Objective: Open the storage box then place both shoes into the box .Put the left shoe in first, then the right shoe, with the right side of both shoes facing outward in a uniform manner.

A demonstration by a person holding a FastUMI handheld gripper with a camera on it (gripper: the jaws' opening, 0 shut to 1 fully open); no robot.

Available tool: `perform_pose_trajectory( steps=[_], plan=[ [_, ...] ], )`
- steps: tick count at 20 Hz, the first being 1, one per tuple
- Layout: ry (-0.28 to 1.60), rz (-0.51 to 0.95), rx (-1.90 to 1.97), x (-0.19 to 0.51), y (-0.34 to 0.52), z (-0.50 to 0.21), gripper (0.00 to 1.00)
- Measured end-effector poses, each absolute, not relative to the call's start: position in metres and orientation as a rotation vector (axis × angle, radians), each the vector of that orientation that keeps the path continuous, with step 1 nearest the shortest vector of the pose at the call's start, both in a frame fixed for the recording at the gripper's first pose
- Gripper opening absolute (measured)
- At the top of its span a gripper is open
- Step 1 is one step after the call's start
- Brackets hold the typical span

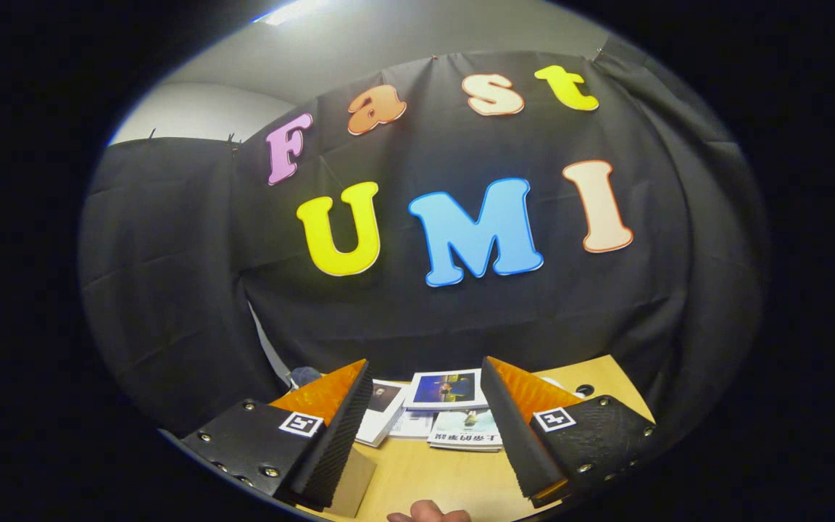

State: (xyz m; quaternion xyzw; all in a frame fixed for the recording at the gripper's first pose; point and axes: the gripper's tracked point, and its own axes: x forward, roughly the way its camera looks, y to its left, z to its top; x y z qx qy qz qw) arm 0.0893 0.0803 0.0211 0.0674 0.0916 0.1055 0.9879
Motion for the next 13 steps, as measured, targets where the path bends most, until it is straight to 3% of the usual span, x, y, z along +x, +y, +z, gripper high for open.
perform_pose_trajectory(
  steps=[5,13],
  plan=[
    [0.151,0.18,0.121,0.095,0.062,0.024,0.9],
    [0.136,0.247,0.088,0.106,0.08,0.02,0.9]
  ],
)
